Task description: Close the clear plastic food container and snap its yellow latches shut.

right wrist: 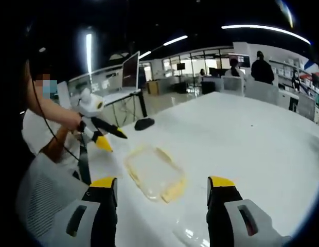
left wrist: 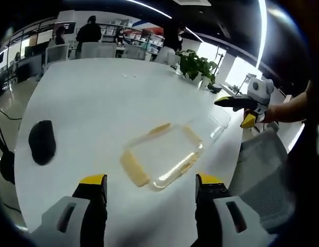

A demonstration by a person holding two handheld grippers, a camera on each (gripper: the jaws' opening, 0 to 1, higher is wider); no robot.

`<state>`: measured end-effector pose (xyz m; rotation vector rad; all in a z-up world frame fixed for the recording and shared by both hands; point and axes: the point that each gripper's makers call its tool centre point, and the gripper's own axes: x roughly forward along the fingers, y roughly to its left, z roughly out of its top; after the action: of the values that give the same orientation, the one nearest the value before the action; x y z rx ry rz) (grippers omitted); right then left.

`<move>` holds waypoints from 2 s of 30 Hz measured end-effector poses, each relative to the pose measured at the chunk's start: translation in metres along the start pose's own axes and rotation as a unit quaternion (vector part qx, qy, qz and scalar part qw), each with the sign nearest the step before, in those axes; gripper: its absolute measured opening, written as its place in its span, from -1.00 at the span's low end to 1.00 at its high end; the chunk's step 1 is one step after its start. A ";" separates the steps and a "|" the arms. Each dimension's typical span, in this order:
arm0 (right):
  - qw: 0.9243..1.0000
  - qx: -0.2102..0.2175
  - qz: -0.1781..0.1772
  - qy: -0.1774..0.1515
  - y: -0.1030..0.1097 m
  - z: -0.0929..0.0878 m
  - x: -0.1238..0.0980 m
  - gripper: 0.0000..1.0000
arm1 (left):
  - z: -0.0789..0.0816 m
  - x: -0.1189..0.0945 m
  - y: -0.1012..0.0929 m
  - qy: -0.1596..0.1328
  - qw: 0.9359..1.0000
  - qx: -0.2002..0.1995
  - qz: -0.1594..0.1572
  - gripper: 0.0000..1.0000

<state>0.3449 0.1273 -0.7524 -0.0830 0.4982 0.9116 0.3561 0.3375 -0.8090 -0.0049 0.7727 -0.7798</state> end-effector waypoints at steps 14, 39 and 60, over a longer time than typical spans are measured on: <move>1.000 -0.012 0.006 0.019 -0.001 -0.008 0.009 0.40 | -0.001 0.005 0.005 0.020 0.999 0.023 -0.018 0.39; 0.997 -0.038 0.022 0.061 -0.007 -0.017 0.026 0.37 | -0.001 0.018 0.009 0.067 0.992 0.095 -0.056 0.40; 0.989 -0.092 0.058 0.104 -0.004 -0.031 0.040 0.34 | -0.011 0.029 0.007 0.112 0.975 0.172 -0.083 0.37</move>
<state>0.3566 0.1456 -0.7983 -0.3215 0.6163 1.0682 0.3667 0.3272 -0.8366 0.3387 0.8486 -1.0783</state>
